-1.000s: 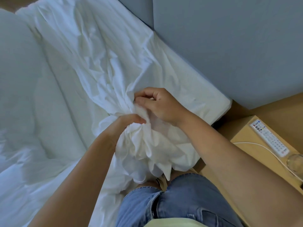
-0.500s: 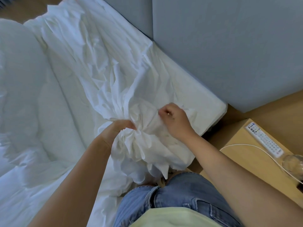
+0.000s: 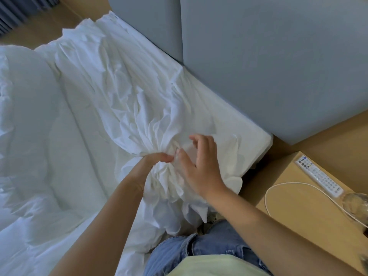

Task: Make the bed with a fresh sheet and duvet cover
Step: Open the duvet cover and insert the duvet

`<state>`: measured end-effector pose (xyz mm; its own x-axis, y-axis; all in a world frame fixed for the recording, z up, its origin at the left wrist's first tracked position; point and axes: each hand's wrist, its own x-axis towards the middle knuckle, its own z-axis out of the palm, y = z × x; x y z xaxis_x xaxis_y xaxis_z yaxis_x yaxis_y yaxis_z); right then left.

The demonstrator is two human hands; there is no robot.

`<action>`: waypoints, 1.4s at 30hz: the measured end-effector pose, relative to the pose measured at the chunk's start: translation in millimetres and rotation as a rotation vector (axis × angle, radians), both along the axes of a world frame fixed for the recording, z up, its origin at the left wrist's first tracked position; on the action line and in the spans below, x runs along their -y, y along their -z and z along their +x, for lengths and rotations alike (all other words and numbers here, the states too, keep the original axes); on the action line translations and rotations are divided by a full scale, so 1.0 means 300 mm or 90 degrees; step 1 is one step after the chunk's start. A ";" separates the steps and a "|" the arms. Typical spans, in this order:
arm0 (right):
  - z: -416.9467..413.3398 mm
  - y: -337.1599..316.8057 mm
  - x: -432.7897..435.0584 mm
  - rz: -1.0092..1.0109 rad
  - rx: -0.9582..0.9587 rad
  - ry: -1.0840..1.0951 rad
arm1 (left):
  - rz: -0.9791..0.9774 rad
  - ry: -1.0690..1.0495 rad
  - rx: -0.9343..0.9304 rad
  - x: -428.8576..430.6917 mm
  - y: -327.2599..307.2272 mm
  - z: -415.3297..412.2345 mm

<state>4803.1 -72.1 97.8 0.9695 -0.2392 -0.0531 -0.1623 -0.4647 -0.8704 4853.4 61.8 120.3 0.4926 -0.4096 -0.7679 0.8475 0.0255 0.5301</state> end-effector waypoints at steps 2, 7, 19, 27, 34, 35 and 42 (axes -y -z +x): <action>-0.019 0.002 -0.028 0.080 -0.090 -0.038 | 0.011 -0.019 0.033 0.017 0.001 -0.007; 0.059 -0.055 0.070 0.307 -0.270 -0.318 | -0.051 -0.042 0.034 -0.013 0.001 -0.004; 0.172 -0.089 0.038 0.016 0.042 -0.188 | 0.125 0.115 0.092 -0.009 -0.010 0.028; 0.249 -0.138 -0.043 0.122 -0.005 -0.210 | -0.050 0.057 0.160 0.019 0.005 0.063; 0.260 -0.144 -0.084 0.163 -0.057 -0.195 | -0.019 -0.105 0.110 0.066 0.010 0.021; 0.267 -0.152 -0.088 0.153 -0.061 -0.199 | 0.013 -0.104 0.109 0.065 0.010 0.015; 0.246 -0.164 -0.032 0.129 -0.087 -0.212 | -0.024 -0.048 0.089 0.050 -0.016 0.016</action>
